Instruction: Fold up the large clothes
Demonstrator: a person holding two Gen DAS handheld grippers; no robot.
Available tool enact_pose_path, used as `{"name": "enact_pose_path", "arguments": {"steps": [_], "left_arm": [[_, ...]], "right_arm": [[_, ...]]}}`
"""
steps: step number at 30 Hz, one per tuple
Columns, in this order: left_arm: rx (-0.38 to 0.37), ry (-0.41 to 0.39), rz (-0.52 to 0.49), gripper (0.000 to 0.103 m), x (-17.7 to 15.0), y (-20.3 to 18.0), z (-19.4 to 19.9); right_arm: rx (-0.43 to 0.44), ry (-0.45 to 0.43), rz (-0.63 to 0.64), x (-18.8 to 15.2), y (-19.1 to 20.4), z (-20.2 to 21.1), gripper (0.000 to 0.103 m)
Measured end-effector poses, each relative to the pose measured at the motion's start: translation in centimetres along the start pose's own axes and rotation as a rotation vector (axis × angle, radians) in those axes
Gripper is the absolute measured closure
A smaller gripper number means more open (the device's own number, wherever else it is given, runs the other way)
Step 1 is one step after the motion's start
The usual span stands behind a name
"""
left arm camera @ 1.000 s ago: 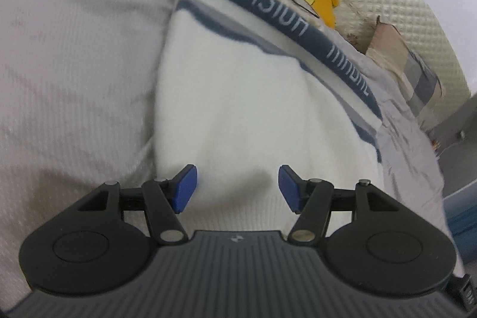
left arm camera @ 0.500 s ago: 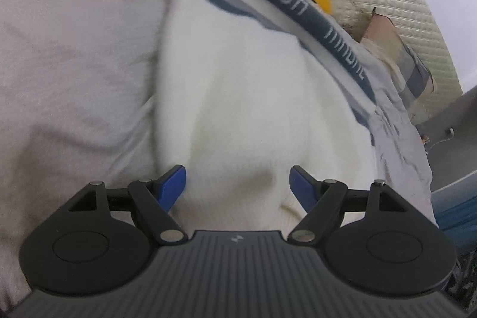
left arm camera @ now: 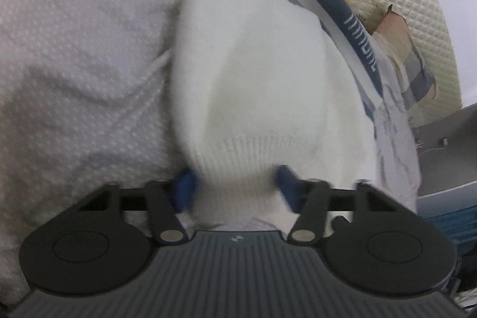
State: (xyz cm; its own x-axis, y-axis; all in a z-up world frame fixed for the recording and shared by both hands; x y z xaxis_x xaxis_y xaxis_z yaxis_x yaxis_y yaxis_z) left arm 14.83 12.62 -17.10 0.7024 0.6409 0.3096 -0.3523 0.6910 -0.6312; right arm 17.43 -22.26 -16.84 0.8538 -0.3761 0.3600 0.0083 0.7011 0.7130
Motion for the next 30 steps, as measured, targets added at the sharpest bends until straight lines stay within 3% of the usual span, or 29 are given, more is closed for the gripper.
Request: {"name": "enact_pose_path", "arguments": {"steps": [1, 2, 4, 6, 11, 18, 21, 24, 27, 30], "left_arm": [[-0.004, -0.011, 0.008, 0.071, 0.1, 0.1, 0.2], [-0.019, -0.028, 0.023, 0.079, 0.4, 0.2, 0.6], [-0.032, -0.066, 0.04, 0.086, 0.7, 0.4, 1.9], [-0.062, -0.115, 0.037, 0.087, 1.6, 0.2, 3.8], [-0.058, -0.256, -0.033, 0.089, 3.7, -0.7, 10.5], [-0.048, -0.29, -0.049, 0.089, 6.4, -1.1, 17.6], [-0.008, -0.274, -0.079, 0.089, 6.7, -1.1, 19.3], [0.083, -0.218, -0.108, 0.089, 6.6, -0.3, 18.5], [0.156, -0.109, -0.053, 0.088, 6.6, 1.0, 16.3], [0.206, -0.033, -0.016, 0.088, 6.2, 1.7, 14.7]], "right_arm": [[-0.009, -0.006, 0.016, 0.1, 0.2, 0.1, 0.09], [-0.009, -0.016, 0.025, 0.0, 0.5, 0.4, 0.091], [0.007, -0.044, 0.047, -0.1, 1.0, 1.4, 0.091], [0.021, -0.083, 0.082, -0.1, 2.0, 2.8, 0.092], [0.071, -0.212, 0.122, -0.2, 3.7, 7.8, 0.093], [0.121, -0.342, 0.166, -0.7, 4.7, 14.4, 0.093], [0.118, -0.29, 0.18, -1.5, 4.7, 14.4, 0.093], [0.036, -0.167, 0.182, -2.3, 4.1, 12.0, 0.093], [-0.061, -0.053, 0.135, -2.9, 2.5, 8.9, 0.092], [-0.13, 0.007, 0.118, -3.4, 1.6, 7.2, 0.091]]}}
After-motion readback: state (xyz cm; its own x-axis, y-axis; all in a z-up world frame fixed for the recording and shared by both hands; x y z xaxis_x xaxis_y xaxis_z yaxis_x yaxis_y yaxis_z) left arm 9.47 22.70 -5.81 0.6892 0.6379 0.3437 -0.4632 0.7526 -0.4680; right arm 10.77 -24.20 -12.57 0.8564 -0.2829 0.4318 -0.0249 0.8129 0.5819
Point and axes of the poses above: each gripper's, at about its wrist camera, not at the fingertips, and z roughly against the way its jaws point, y to its left, x to its top, the point moved 2 cm from there along -z, roughly the way its jaws point, and after that the axes turned 1 degree about -x, right-handed, at the moved point
